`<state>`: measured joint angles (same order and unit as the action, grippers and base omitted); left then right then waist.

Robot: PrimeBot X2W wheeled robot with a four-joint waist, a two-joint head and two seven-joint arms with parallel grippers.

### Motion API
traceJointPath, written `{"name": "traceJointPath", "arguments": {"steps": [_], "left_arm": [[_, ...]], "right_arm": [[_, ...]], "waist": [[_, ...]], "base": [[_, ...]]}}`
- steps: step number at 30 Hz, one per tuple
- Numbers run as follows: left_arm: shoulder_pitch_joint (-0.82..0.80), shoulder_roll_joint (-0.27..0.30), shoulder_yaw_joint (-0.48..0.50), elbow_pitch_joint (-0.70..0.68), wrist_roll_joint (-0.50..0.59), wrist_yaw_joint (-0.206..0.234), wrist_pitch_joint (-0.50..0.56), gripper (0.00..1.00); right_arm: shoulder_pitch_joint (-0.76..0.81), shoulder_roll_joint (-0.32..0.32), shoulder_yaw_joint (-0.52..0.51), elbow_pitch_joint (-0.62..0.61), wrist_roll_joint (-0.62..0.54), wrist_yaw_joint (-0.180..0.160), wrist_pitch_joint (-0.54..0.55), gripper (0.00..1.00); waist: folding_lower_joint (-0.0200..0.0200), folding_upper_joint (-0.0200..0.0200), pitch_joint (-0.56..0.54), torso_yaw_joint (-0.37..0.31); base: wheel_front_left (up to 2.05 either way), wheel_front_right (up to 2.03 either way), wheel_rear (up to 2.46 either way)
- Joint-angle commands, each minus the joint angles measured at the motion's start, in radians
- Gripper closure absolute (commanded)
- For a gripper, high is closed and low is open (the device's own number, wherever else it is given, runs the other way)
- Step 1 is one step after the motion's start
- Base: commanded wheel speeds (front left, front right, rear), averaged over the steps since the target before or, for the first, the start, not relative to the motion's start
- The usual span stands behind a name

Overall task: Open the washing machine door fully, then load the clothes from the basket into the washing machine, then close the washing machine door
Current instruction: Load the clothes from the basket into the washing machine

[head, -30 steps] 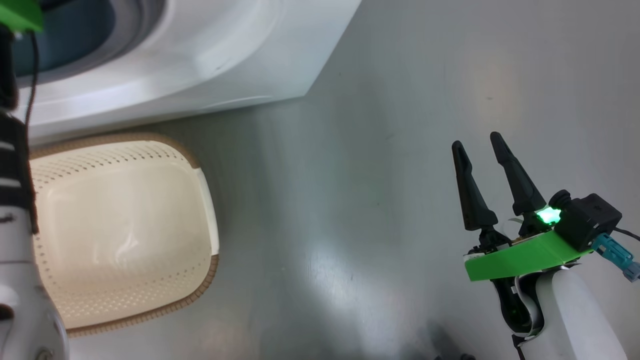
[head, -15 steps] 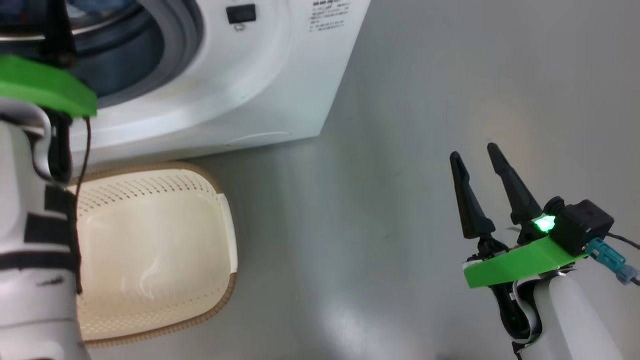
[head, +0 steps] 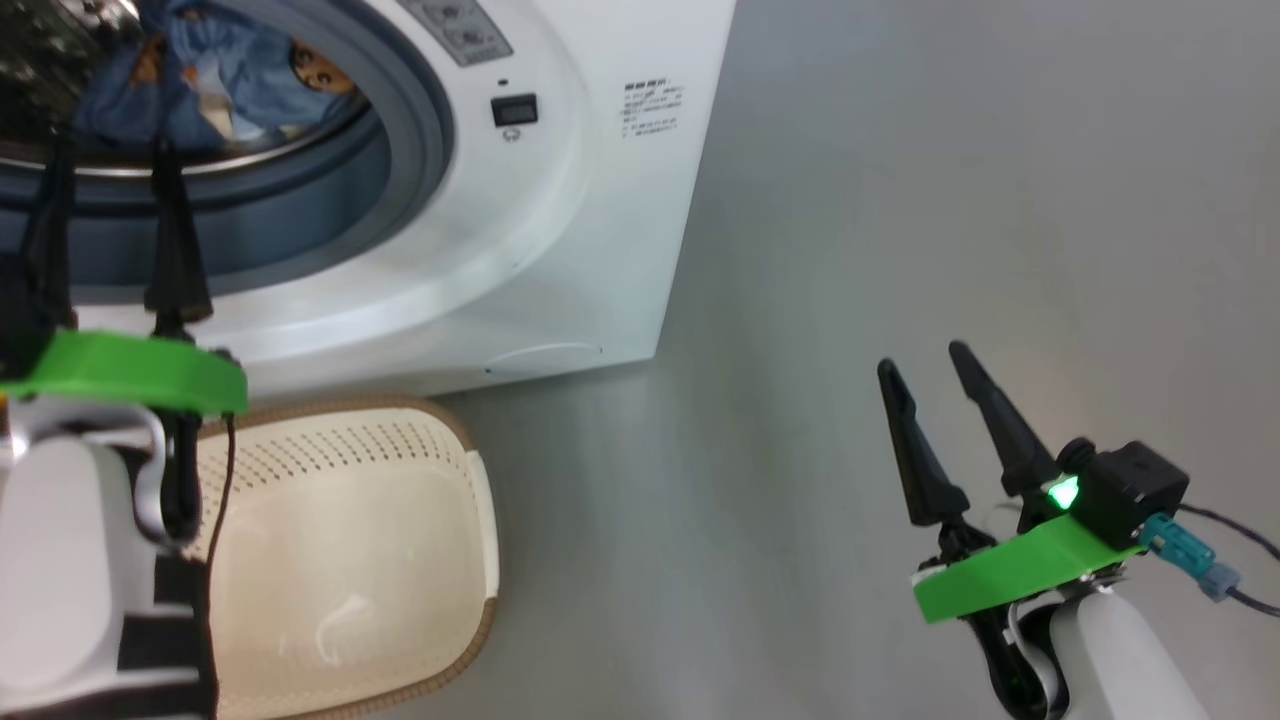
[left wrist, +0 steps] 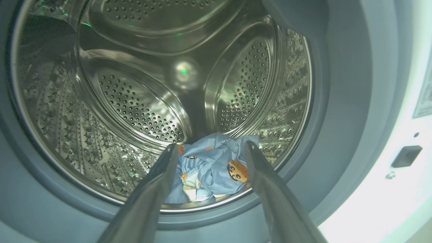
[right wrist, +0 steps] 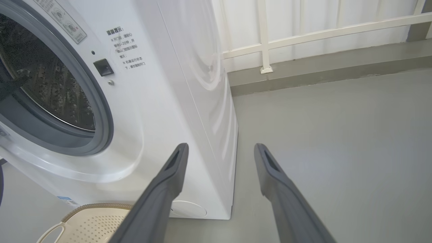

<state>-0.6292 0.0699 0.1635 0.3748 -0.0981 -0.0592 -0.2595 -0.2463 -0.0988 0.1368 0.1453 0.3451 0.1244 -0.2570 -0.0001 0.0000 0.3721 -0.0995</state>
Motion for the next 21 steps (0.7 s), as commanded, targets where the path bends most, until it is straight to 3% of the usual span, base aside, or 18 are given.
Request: {"name": "traceJointPath", "arguments": {"steps": [1,11,21], "left_arm": [[0.042,0.021,0.033,-0.056,-0.011,-0.005,-0.002,0.0],[0.253,-0.013,0.065,-0.23,-0.015,-0.002,-0.002,0.0],[0.436,-0.019,0.049,-0.347,-0.026,0.034,-0.002,0.0]], "right_arm": [[0.024,-0.003,0.027,-0.014,-0.008,0.006,-0.005,0.0],[0.056,-0.003,0.033,-0.004,-0.007,0.006,-0.005,0.0],[0.073,0.005,0.038,-0.007,-0.012,0.006,-0.005,0.0]], "waist": [[0.0001,0.0,-0.043,-0.005],[0.0001,0.0,-0.12,-0.002],[0.0001,0.0,-0.174,-0.003]], "base": [[0.0,0.0,0.0],[0.0,0.0,0.0],[0.0,0.0,0.0]]}}
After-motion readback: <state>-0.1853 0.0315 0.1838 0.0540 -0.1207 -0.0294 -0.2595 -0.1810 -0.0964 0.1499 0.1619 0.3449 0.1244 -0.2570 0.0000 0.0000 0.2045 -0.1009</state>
